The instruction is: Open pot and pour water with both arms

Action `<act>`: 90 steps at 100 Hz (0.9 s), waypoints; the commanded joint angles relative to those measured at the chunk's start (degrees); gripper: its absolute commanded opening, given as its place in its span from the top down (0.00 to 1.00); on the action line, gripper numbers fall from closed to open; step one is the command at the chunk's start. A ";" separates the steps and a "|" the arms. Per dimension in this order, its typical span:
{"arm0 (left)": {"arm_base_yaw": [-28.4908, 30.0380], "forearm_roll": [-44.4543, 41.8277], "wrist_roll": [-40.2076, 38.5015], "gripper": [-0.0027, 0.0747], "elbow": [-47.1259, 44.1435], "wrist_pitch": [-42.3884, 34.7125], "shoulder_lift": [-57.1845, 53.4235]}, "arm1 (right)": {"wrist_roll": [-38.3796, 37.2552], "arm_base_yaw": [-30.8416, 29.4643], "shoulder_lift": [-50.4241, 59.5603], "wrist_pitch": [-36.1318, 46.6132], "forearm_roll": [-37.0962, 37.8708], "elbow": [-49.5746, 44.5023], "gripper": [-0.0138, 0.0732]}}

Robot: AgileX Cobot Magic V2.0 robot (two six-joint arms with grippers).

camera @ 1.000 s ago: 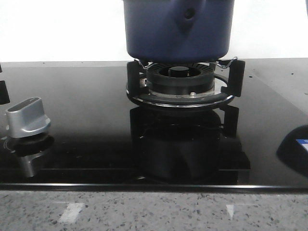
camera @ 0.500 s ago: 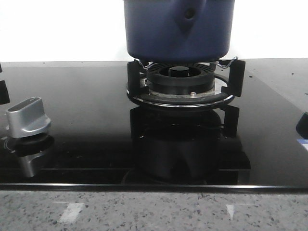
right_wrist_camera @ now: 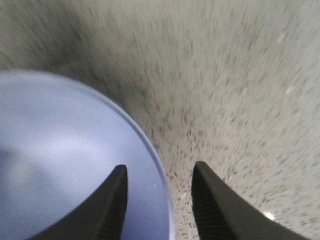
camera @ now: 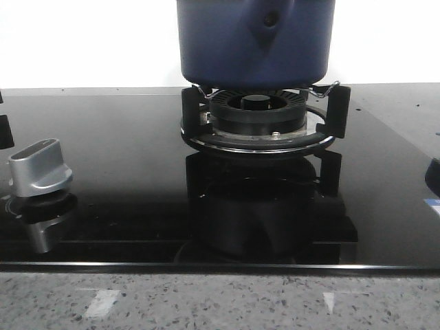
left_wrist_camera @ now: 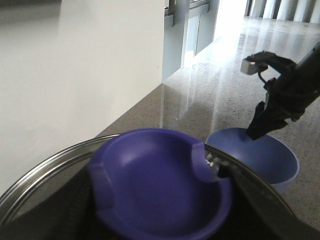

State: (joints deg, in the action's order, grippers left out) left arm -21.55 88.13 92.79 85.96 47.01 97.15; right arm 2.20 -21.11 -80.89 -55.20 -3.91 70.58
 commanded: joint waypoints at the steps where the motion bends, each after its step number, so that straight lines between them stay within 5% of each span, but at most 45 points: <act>1: -0.50 5.11 0.15 0.65 2.07 0.61 -1.63 | 0.53 -0.39 3.60 0.07 -0.02 4.94 0.52; 90: -3.15 8.54 6.16 0.65 2.07 -0.13 5.13 | 0.79 -0.39 7.31 -0.49 -0.02 10.19 0.52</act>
State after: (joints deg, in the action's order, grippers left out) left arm -24.27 92.18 99.01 86.06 45.43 104.85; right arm 2.31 -21.11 -75.40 -58.51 -4.00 78.84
